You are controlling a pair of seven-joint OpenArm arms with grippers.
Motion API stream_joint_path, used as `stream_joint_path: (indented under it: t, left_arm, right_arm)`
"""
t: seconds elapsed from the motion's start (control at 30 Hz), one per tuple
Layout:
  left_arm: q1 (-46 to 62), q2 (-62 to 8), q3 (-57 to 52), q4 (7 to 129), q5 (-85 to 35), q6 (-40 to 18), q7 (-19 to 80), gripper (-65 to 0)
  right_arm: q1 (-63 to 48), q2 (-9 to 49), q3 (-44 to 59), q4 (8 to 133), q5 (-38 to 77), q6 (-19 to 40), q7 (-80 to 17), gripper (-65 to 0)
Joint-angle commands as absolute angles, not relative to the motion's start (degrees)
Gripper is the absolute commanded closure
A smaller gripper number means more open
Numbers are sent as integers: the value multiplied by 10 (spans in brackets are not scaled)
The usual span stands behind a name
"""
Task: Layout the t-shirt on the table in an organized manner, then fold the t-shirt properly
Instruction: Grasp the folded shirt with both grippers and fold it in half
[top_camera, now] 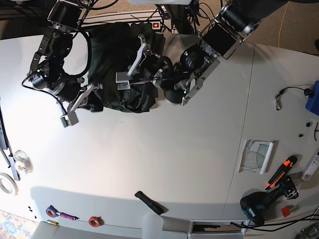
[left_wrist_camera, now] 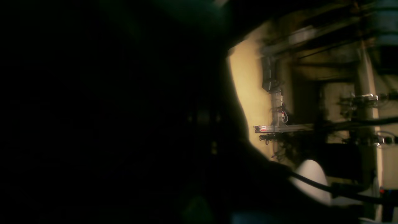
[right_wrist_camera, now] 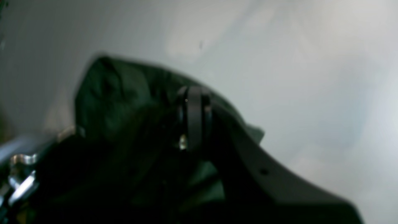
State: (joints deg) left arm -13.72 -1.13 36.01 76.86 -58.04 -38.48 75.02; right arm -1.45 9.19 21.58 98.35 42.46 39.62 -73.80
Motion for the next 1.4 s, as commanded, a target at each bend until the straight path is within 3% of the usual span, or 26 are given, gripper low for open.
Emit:
stream_joint_path:
  t: [0.0, 0.27, 0.67, 0.83, 1.1, 1.37]
  left_arm:
    - [-146, -7, 359, 778, -568, -376, 731, 0]
    - [-146, -34, 358, 778, -366, -323, 719, 0]
    - [-241, -60, 358, 778, -241, -266, 634, 0]
    - [-259, -60, 358, 778, -240, -244, 587, 0]
    - [-268, -60, 358, 778, -291, -242, 569, 0]
    - [-296, -55, 346, 792, -444, -307, 559, 0]
  right_arm:
    - [-7, 98, 217, 993, 437, 400, -741, 0]
    - [-39, 105, 218, 993, 435, 400, -781, 0]
    - [-121, 105, 218, 993, 481, 400, -795, 0]
    - [-145, 104, 218, 993, 542, 400, -795, 0]
    - [-111, 105, 229, 1003, 545, 400, -791, 0]
    - [-56, 105, 243, 1053, 558, 394, -791, 0]
